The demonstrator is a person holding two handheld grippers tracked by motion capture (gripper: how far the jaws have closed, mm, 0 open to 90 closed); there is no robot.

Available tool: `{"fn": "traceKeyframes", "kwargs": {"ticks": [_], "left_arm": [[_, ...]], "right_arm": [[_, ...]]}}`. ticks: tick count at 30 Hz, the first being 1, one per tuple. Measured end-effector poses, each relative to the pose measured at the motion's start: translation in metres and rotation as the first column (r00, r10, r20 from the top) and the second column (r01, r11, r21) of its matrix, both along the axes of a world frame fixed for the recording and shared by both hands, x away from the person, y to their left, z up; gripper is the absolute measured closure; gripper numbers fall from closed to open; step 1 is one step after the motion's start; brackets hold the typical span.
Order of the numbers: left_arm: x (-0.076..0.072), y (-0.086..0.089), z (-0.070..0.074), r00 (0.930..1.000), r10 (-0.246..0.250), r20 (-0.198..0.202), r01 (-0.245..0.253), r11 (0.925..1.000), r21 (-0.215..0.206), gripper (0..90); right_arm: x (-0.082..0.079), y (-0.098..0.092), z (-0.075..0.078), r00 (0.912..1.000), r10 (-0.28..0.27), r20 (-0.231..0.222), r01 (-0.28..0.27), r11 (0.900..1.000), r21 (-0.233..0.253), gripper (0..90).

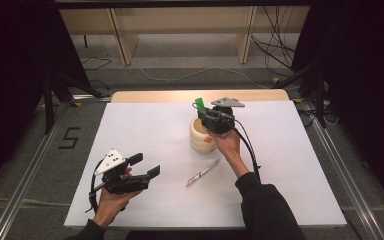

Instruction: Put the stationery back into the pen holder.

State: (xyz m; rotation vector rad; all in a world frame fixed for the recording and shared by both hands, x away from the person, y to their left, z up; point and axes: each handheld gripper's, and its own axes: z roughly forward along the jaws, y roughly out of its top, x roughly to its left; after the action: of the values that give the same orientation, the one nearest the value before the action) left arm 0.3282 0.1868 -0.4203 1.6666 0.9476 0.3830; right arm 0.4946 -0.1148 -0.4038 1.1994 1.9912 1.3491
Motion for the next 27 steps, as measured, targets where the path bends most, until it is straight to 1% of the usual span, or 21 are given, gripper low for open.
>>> {"fn": "traceKeyframes", "kwargs": {"ticks": [8,15,21,24,27], "left_arm": [[0.0,0.0,0.0,1.0,0.0,-0.001,0.0,1.0,0.0,18.7],[0.0,-0.001,0.0,1.0,0.001,-0.001,-0.001,1.0,-0.002,18.7],[0.0,0.0,0.0,1.0,-0.001,-0.001,0.001,1.0,0.002,18.7],[0.0,0.0,0.0,1.0,-0.001,0.001,0.001,1.0,0.003,18.7],[0.0,0.0,0.0,1.0,-0.001,0.0,0.001,1.0,0.002,18.7]], "right_arm": [[-0.001,0.0,-0.005,1.0,0.002,0.0,-0.002,1.0,-0.006,67.0],[-0.002,-0.002,-0.01,0.9999,-0.004,-0.01,0.004,1.0,-0.009,67.0],[-0.002,-0.003,-0.012,0.9999,0.001,-0.014,-0.002,1.0,-0.013,66.9],[-0.003,-0.002,-0.014,0.9998,0.001,-0.021,-0.001,1.0,-0.023,66.9],[-0.004,-0.001,-0.015,0.9997,0.005,-0.024,-0.006,1.0,-0.02,66.7]]}}
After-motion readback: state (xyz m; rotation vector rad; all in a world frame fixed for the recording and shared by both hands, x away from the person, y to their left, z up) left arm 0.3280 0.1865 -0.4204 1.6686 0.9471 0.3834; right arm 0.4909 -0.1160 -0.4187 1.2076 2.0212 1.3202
